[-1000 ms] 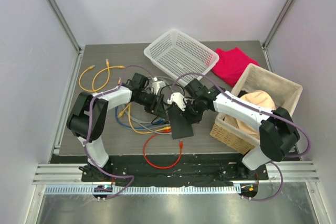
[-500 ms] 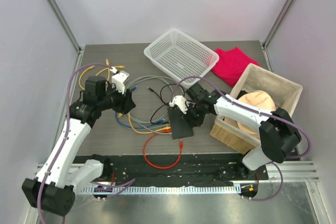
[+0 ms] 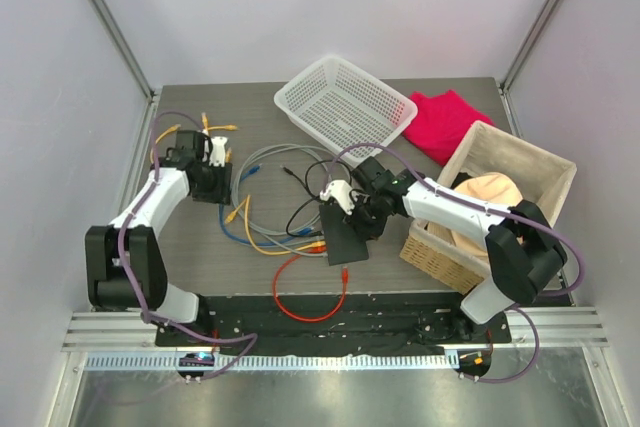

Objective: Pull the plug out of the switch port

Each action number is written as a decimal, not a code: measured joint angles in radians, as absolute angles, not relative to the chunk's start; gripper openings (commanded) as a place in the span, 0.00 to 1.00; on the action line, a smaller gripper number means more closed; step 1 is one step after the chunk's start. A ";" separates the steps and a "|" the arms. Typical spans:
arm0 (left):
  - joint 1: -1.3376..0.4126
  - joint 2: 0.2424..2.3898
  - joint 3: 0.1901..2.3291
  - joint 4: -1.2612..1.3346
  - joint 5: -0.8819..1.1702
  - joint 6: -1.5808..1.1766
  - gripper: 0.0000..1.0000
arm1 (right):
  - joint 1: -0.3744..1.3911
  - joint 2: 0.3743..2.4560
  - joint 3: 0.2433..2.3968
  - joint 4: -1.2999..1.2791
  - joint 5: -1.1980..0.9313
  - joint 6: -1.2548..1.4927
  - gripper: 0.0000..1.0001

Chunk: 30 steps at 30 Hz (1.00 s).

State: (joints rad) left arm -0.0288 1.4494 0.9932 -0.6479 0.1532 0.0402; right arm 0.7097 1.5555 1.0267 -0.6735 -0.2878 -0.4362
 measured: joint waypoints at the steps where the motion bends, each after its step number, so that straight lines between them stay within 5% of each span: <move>1: -0.029 1.464 1.000 -0.641 0.152 0.045 0.45 | 0.710 1.557 1.029 -0.673 -0.286 -0.436 0.03; 19: -0.029 1.784 1.122 -0.581 0.128 0.135 0.37 | 0.710 1.579 1.053 -0.673 -0.269 -0.437 0.03; 23: -0.029 1.813 1.151 -0.581 0.093 0.161 0.08 | 0.710 1.579 1.055 -0.669 -0.265 -0.437 0.03; 30: -0.025 1.812 1.180 -0.638 0.124 0.173 0.00 | 0.710 1.579 1.055 -0.664 -0.247 -0.439 0.03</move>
State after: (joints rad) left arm -0.0250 1.8122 1.1797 -0.6380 0.1242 0.1726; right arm 0.7097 1.5795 1.0554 -0.6636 -0.2466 -0.4389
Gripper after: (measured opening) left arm 0.016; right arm 0.031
